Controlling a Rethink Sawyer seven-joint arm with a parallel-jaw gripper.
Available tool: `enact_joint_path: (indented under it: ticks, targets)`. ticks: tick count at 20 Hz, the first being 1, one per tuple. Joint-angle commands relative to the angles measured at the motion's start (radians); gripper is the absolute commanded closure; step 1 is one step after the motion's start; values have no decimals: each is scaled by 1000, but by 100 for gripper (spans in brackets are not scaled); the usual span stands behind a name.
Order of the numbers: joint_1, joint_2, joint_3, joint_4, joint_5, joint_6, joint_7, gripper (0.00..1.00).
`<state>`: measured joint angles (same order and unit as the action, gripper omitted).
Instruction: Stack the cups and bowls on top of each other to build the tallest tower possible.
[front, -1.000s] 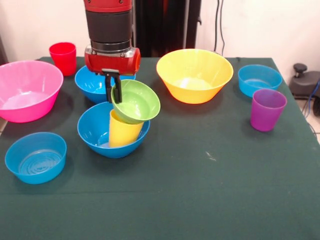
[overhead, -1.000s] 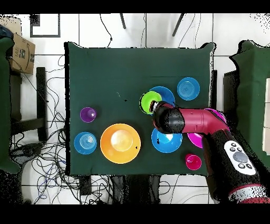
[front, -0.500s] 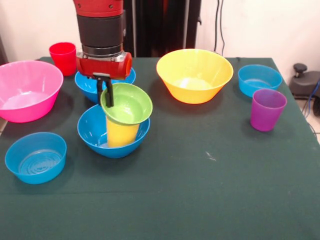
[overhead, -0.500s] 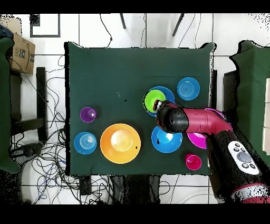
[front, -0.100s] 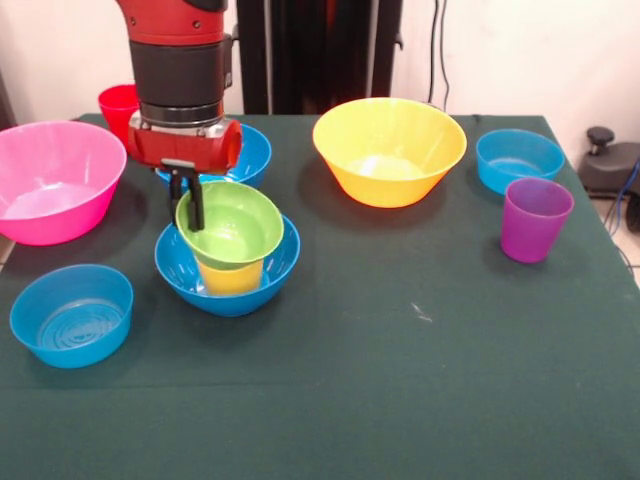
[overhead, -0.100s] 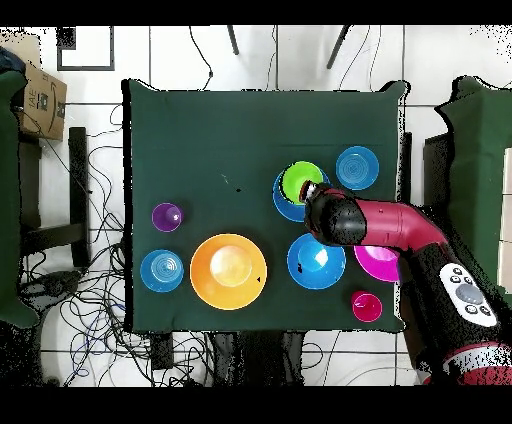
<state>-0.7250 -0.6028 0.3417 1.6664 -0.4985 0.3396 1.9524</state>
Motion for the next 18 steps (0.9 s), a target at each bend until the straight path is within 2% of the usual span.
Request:
enact_joint_path:
  ticks: [1, 8, 18]
  targets:
    - [20, 87, -23, -66, -61, -50, 16, 100]
    - [34, 74, -34, -46, -51, -56, 30, 100]
    - [44, 12, -37, 10, -26, -32, 42, 100]
